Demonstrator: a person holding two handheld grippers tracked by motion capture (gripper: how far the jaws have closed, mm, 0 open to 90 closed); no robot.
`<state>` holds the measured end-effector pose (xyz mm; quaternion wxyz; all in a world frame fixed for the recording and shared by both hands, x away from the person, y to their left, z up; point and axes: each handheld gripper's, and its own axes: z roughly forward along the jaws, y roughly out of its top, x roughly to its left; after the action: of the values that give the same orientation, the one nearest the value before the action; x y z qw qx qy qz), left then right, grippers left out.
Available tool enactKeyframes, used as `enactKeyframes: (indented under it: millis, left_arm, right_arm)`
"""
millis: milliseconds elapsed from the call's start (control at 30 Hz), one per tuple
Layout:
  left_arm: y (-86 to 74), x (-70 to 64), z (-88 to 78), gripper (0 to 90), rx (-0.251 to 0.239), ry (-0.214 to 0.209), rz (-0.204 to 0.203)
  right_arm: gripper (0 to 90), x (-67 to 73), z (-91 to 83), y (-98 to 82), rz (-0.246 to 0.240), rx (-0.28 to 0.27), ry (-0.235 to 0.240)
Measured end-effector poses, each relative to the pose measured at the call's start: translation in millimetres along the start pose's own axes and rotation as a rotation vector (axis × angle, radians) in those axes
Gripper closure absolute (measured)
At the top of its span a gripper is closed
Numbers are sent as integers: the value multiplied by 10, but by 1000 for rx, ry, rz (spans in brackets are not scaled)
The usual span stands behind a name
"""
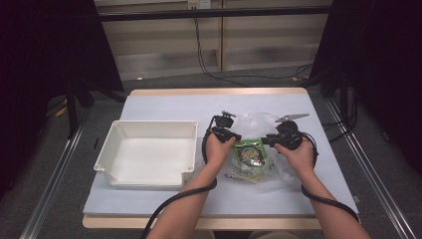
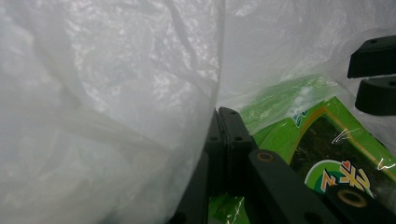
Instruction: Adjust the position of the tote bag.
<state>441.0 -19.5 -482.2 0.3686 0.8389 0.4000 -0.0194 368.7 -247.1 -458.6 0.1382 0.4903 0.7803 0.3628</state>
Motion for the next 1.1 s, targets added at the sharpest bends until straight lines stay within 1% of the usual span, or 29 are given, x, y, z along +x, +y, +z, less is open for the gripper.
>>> enactKeyframes:
  millis: [67, 100, 133, 167, 200, 233, 333, 400, 433, 467, 500, 533, 567, 600, 633, 667, 700, 733, 767, 800, 833, 867, 900, 933, 967, 1000, 1033, 1067, 1100]
  left_arm:
    - [-2, -2, 6, 887, -9, -5, -12]
    - [-7, 3, 6, 887, -12, -11, -11]
    - [-9, 8, 6, 887, -12, -14, -6]
    - [-12, 4, 9, 890, -20, -13, -15]
    - [-13, 6, 9, 890, -19, -14, -10]
    - [-10, 9, 9, 892, -16, -17, -6]
    - [-7, 13, 8, 894, -11, -17, 1]
    - [-6, 9, 9, 894, -12, -13, 4]
    - [-10, 9, 8, 894, -15, -14, 1]
    - [-14, 11, 6, 894, -19, -12, -1]
    - [-29, 17, 2, 890, -28, -11, -6]
    - [-29, 17, 2, 884, -28, -11, -6]
    - [-36, 11, -13, 866, -38, -11, -33]
    - [-34, 22, -36, 841, -23, -3, -13]
    - [-34, 22, -36, 801, -23, -3, -13]
    - [-35, 12, -48, 801, -35, 3, -34]
    - [-36, 3, -68, 773, -44, 7, -42]
    - [-36, 3, -88, 773, -38, 13, -35]
    - [-36, -7, -110, 764, -51, 13, -44]
    - [-34, -7, -127, 747, -52, 14, -41]
    - [-30, -14, -142, 747, -56, 7, -41]
    - [-27, -20, -155, 745, -53, 13, -38]
    - [-22, -32, -179, 738, -47, 20, -23]
    - [-22, -32, -179, 738, -47, 20, -23]
    - [-22, -45, -181, 737, -55, 21, -30]
    - [-23, -50, -187, 737, -57, 22, -32]
    - [-26, -51, -201, 738, -51, 22, -27]
    - [-26, -51, -201, 737, -51, 22, -27]
    - [-29, -56, -205, 737, -59, 22, -31]
  right_arm:
    - [678, 52, 49, 15, -40, 20, -15]
    - [693, 68, 84, 22, -47, 33, -28]
    - [748, 63, 109, 33, -44, 19, -45]
    - [863, 24, 114, 64, -10, -13, -34]
    - [863, 24, 114, 64, -10, -13, -34]
    - [900, -26, 167, 109, -10, 11, -35]
    - [900, -69, 236, 132, -23, 43, -61]
    - [900, -135, 305, 124, 5, 77, -71]
    - [900, -150, 325, 113, 2, 85, -78]
    - [900, -154, 339, 98, 2, 100, -67]
    - [900, -151, 322, 64, 2, 84, -61]
    - [900, -151, 322, 64, 2, 84, -61]
    - [900, -140, 285, 33, -3, 84, -59]
    - [889, -140, 258, 18, -10, 78, -61]
    - [889, -140, 258, 18, -10, 78, -61]
    - [855, -137, 231, 8, -12, 67, -58]
    - [813, -127, 194, 4, -3, 58, -66]
    - [797, -127, 143, 4, -5, 43, -75]
    - [777, -119, 111, 9, 2, 36, -71]
    - [737, -85, 26, 28, 1, 8, -55]
    - [737, -85, 26, 28, 1, 8, -55]
    - [714, -55, -4, 38, -3, 1, -40]
    - [694, 19, -57, 50, 0, -9, -10]
    - [694, 19, -57, 50, 0, -9, -10]
    - [684, 88, -77, 43, -10, -5, 10]
    - [684, 88, -77, 43, -10, -5, 10]
    - [680, 137, -64, 16, -7, 15, 20]
    - [680, 137, -64, 16, -7, 15, 20]
    - [673, 149, -49, -7, 10, 41, 16]
